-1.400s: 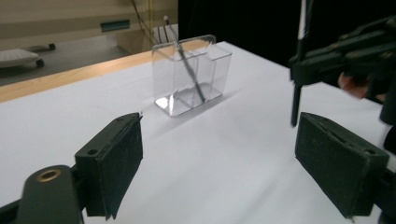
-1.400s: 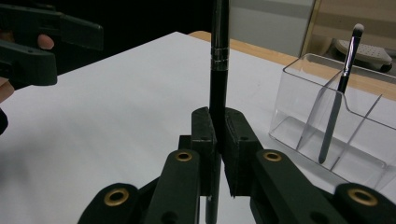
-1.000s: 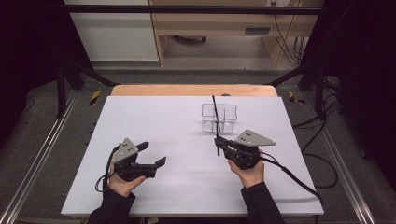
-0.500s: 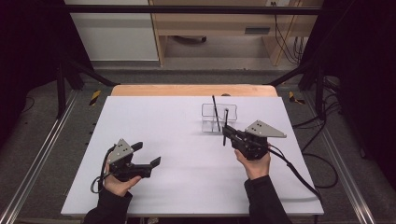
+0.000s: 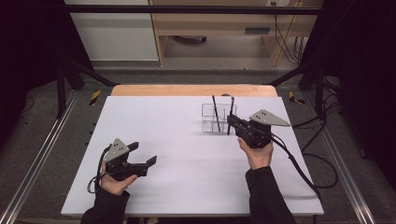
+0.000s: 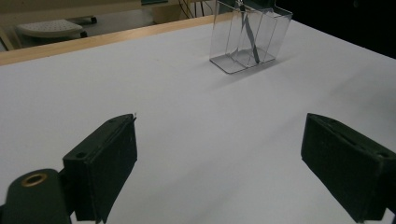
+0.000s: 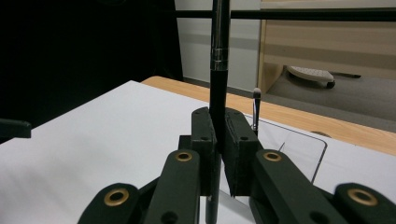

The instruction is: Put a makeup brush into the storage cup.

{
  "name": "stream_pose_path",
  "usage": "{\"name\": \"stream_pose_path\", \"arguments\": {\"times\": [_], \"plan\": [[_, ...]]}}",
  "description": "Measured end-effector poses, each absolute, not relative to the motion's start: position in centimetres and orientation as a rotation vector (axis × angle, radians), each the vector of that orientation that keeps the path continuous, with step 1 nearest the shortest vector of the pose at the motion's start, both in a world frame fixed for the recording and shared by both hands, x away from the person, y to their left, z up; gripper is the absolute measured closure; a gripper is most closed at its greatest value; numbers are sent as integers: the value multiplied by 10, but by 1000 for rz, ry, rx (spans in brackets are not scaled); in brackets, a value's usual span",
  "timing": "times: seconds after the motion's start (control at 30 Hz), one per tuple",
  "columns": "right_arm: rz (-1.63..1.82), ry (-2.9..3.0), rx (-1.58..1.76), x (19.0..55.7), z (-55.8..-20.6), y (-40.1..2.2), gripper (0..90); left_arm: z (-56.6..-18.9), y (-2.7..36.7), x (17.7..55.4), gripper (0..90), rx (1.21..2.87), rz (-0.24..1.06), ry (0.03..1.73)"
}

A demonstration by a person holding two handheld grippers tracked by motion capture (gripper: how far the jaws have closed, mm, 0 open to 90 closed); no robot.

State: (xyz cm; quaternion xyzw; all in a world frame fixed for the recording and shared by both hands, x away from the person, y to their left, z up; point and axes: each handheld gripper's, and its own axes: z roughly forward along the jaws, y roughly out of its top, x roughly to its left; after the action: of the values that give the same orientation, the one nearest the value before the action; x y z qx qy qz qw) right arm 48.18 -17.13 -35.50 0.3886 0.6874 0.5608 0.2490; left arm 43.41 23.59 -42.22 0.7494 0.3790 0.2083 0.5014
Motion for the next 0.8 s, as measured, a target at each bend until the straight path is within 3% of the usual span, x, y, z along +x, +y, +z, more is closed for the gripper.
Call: {"name": "stream_pose_path", "arguments": {"times": [0.8], "plan": [[1458,1814,1159,536,-350,-164,840,-424,239,436,99,1811,498,933]]}}
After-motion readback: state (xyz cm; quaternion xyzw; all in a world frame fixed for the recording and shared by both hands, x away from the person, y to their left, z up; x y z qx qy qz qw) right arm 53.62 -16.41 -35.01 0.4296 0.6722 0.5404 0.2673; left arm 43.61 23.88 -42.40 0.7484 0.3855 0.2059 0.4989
